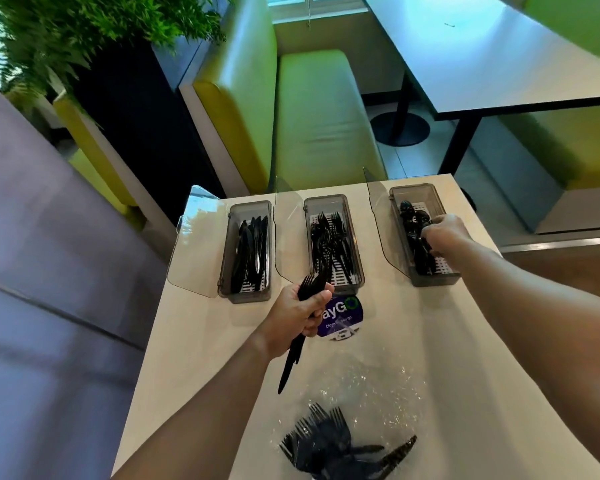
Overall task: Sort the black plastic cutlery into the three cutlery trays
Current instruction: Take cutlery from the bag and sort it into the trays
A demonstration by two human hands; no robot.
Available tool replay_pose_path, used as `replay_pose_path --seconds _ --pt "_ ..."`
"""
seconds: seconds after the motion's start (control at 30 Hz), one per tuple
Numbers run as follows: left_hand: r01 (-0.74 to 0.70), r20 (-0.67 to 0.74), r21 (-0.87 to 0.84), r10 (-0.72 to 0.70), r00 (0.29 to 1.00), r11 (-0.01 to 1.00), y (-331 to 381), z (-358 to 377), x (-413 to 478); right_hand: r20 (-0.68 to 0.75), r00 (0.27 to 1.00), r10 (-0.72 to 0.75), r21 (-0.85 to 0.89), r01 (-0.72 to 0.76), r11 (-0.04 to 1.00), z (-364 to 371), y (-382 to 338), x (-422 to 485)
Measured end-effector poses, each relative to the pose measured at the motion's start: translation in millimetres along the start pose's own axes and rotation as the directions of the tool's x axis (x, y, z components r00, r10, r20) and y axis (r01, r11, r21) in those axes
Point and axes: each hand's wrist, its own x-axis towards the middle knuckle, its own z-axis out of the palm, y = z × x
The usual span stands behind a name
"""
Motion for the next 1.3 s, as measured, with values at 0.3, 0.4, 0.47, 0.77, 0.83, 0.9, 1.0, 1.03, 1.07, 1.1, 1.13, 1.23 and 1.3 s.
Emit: replay_pose_path --seconds 0.3,0.4,0.47,0.77,0.83,0.9,1.0,1.03,1.07,1.1,1.13,1.23,1.3 --pt "0.071 0.013 -0.14 -0.07 0.997 0.988 10 -8 -18 -0.154 0.982 -0.105 0.177 0.132 0.975 -5 -21 -27" --pt "0.094 0.05 -0.217 -0.085 0.995 0.972 15 -12 -26 -0.205 0.968 -0.144 0.312 0.204 0.928 -12 -37 -44" --pt "0.084 0.042 -0.216 -0.077 0.996 0.973 17 -13 -31 -0.157 0.968 -0.194 0.4 0.242 0.884 -12 -51 -63" --pt "0.033 0.036 -0.186 -0.027 0.999 0.982 27 -15 -49 0.522 0.754 -0.399 0.226 0.329 0.917 40 -88 -166" --pt "0.002 0.023 -0.162 0.002 1.0 0.987 30 -17 -53 0.641 0.689 -0.339 0.117 0.348 0.93 59 -84 -180" --pt "-0.043 0.008 -0.144 0.045 0.999 0.989 31 -18 -56 0.725 0.634 -0.269 0.1 0.29 0.952 76 -78 -191" --pt "-0.114 -0.038 -0.095 0.111 0.993 0.989 32 -22 -60 0.775 0.583 -0.244 0.202 0.137 0.97 95 -67 -201" --pt "-0.134 -0.056 -0.067 0.131 0.99 0.989 31 -24 -60 0.77 0.582 -0.263 0.252 0.102 0.962 99 -64 -202" --pt "-0.148 -0.075 -0.041 0.144 0.987 0.988 30 -25 -61 0.761 0.584 -0.282 0.296 0.073 0.952 103 -62 -203" --pt "-0.155 -0.096 -0.022 0.152 0.984 0.988 30 -28 -62 0.753 0.59 -0.292 0.327 0.05 0.944 106 -61 -203" --pt "-0.157 -0.114 -0.009 0.155 0.981 0.988 28 -30 -63 0.744 0.599 -0.297 0.347 0.033 0.937 109 -61 -204" --pt "-0.143 -0.14 0.009 0.143 0.98 0.99 27 -35 -65 0.706 0.644 -0.294 0.368 0.021 0.93 116 -62 -206" --pt "-0.118 -0.136 -0.017 0.115 0.984 0.993 26 -38 -65 0.664 0.686 -0.298 0.389 0.024 0.921 120 -65 -207"
